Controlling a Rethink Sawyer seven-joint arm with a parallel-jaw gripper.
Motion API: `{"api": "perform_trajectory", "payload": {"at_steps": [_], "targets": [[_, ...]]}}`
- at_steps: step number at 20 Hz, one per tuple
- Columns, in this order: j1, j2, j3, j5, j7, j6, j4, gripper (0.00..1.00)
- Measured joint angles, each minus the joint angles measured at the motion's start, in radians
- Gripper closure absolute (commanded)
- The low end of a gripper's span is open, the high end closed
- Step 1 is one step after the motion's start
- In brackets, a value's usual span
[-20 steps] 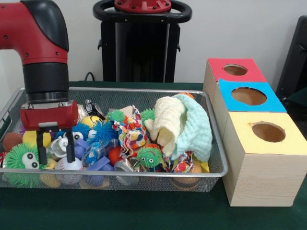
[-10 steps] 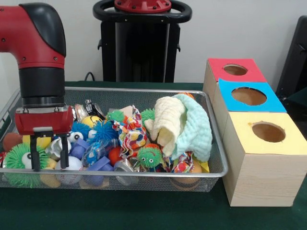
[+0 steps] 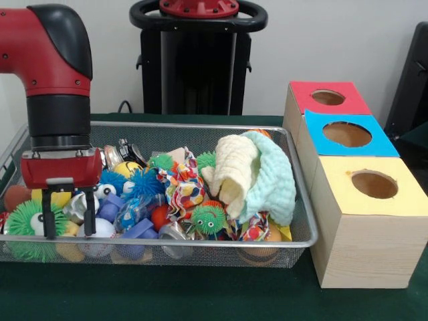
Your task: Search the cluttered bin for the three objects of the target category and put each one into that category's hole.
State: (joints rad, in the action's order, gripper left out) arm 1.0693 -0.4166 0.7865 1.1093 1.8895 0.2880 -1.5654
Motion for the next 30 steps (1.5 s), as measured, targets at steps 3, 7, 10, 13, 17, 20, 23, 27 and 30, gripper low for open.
{"api": "perform_trajectory", "payload": {"at_steps": [3, 7, 10, 13, 17, 20, 23, 27, 30], "targets": [[-0.005, -0.002, -0.005, 0.000, 0.000, 0.000, 0.002, 0.00], [-0.017, -0.008, -0.016, -0.003, 0.000, 0.004, 0.006, 0.00], [-0.027, -0.012, -0.023, -0.013, 0.000, 0.017, 0.012, 0.00], [-0.037, -0.014, -0.028, -0.036, 0.000, 0.045, 0.023, 0.00], [-0.041, -0.012, -0.028, -0.077, 0.000, 0.085, 0.037, 0.00], [-0.043, -0.006, -0.029, -0.124, 0.000, 0.120, 0.054, 0.00], [-0.048, -0.003, -0.033, -0.163, 0.000, 0.150, 0.069, 0.00], [-0.053, 0.001, -0.037, -0.196, 0.000, 0.178, 0.085, 0.00], [-0.056, 0.005, -0.040, -0.221, 0.000, 0.198, 0.096, 0.00]]}}
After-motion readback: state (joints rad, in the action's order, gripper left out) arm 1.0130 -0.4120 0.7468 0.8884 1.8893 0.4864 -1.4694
